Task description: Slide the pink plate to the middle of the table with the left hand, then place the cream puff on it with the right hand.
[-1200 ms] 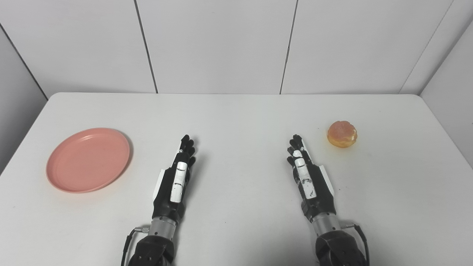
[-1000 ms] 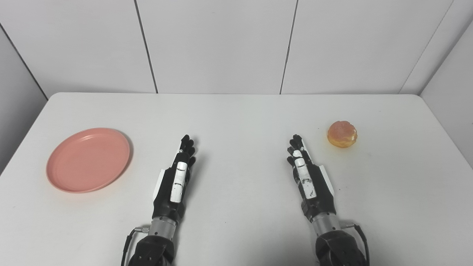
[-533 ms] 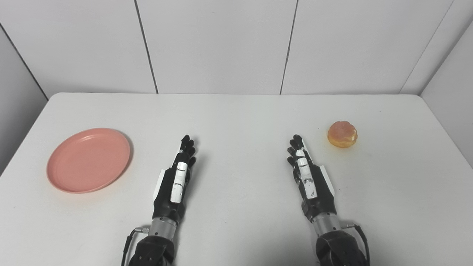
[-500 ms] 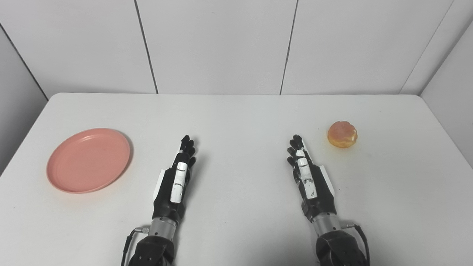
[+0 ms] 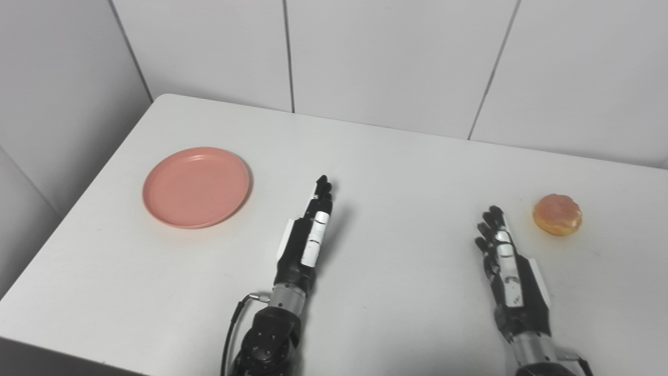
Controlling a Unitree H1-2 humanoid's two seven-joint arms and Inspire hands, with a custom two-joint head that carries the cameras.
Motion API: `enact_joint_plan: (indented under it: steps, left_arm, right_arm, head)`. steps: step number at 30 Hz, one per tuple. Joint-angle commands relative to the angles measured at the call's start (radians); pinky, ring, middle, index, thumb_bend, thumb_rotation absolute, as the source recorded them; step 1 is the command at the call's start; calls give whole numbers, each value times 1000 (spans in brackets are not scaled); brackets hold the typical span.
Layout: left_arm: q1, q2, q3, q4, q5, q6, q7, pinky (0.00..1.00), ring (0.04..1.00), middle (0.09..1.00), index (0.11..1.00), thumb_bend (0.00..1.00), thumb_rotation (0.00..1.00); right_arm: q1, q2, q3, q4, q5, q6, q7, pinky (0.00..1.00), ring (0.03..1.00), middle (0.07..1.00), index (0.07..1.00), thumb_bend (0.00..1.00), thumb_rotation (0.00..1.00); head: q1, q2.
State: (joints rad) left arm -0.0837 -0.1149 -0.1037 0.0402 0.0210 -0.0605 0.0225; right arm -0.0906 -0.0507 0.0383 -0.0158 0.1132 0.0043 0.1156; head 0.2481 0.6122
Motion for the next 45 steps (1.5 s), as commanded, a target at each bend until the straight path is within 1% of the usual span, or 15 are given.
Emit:
enact_joint_plan:
  steps: [1, 4, 6, 8, 14, 16, 23, 26, 32, 34, 37, 38, 40, 44, 45]
  left_arm:
    - [6, -42, -31, 24, 24, 0, 11, 1000, 1000, 1000, 992, 535, 1000]
    - [0, -57, -40, 36, 47, 17, 19, 1000, 1000, 1000, 1000, 584, 1000]
    - [-2, -65, -40, 29, 50, 42, 16, 1000, 1000, 1000, 1000, 612, 1000]
    - [-5, -72, -40, 34, 53, 45, 17, 1000, 1000, 1000, 997, 623, 999]
    - [-9, -79, -44, 47, 65, 45, 23, 1000, 1000, 1000, 996, 654, 1000]
    - [-11, -79, -42, 51, 59, 45, 20, 1000, 1000, 1000, 999, 658, 1000]
    - [-15, -72, -36, 60, 55, 31, 21, 1000, 1000, 1000, 992, 654, 1000]
    - [-15, -72, -30, 62, 49, 26, 21, 1000, 1000, 1000, 984, 632, 1000]
    - [-19, -63, -14, 52, 41, 29, 19, 1000, 1000, 1000, 994, 640, 1000]
    - [-21, -64, -3, 51, 34, 10, 22, 1000, 1000, 1000, 994, 615, 1000]
    - [-28, -61, 11, 62, 27, -36, 23, 1000, 1000, 1000, 991, 534, 1000]
    - [-34, -59, 18, 66, 26, -40, 24, 1000, 1000, 1000, 991, 533, 1000]
    - [-48, -55, 31, 71, 23, -41, 24, 1000, 1000, 1000, 992, 584, 1000]
    - [-59, -55, 44, 49, 22, -35, 27, 1000, 1000, 1000, 987, 582, 1000]
    - [-63, -53, 46, 38, 23, -26, 27, 1000, 1000, 1000, 987, 590, 1000]
  right_arm:
    - [-10, -16, -16, -19, 29, -23, 22, 1000, 1000, 1000, 1000, 546, 988]
    - [-15, -28, -25, -4, 51, -31, 40, 1000, 1000, 1000, 1000, 542, 998]
    - [-22, -30, -32, 17, 66, -43, 52, 1000, 1000, 1000, 1000, 561, 981]
    - [-25, -33, -38, 28, 74, -50, 58, 1000, 1000, 1000, 1000, 577, 966]
    - [-21, -38, -48, 23, 88, -43, 66, 1000, 1000, 1000, 1000, 579, 944]
    - [-21, -38, -49, 22, 87, -43, 68, 1000, 1000, 1000, 1000, 557, 950]
    - [-26, -35, -44, 38, 67, -62, 69, 1000, 1000, 1000, 1000, 538, 956]
    - [-28, -33, -42, 40, 61, -61, 68, 1000, 1000, 1000, 1000, 532, 956]
    - [-30, -21, -40, 53, 51, -79, 62, 1000, 1000, 1000, 1000, 544, 944]
    - [-30, -17, -38, 53, 48, -80, 60, 1000, 1000, 1000, 1000, 547, 947]
    - [-32, -16, -36, 61, 45, -90, 60, 1000, 1000, 1000, 1000, 525, 954]
    - [-32, -16, -35, 62, 43, -95, 59, 1000, 1000, 1000, 1000, 525, 955]
    - [-33, -16, -35, 64, 40, -103, 58, 1000, 1000, 1000, 1000, 503, 965]
    - [-35, -10, -41, 68, 53, -115, 61, 1000, 1000, 1000, 1000, 487, 953]
    - [-37, -5, -44, 73, 62, -131, 62, 1000, 1000, 1000, 1000, 485, 951]
  head:
    - [20, -5]
    - [45, -10]
    - [67, -16]
    - [87, -24]
    - [92, -35]
    - [91, -36]
    - [72, -48]
    - [65, -48]
    - [37, -46]
    - [31, -46]
    - [29, -46]
    - [29, -47]
    - [30, -47]
    - [34, -49]
    - [34, -49]
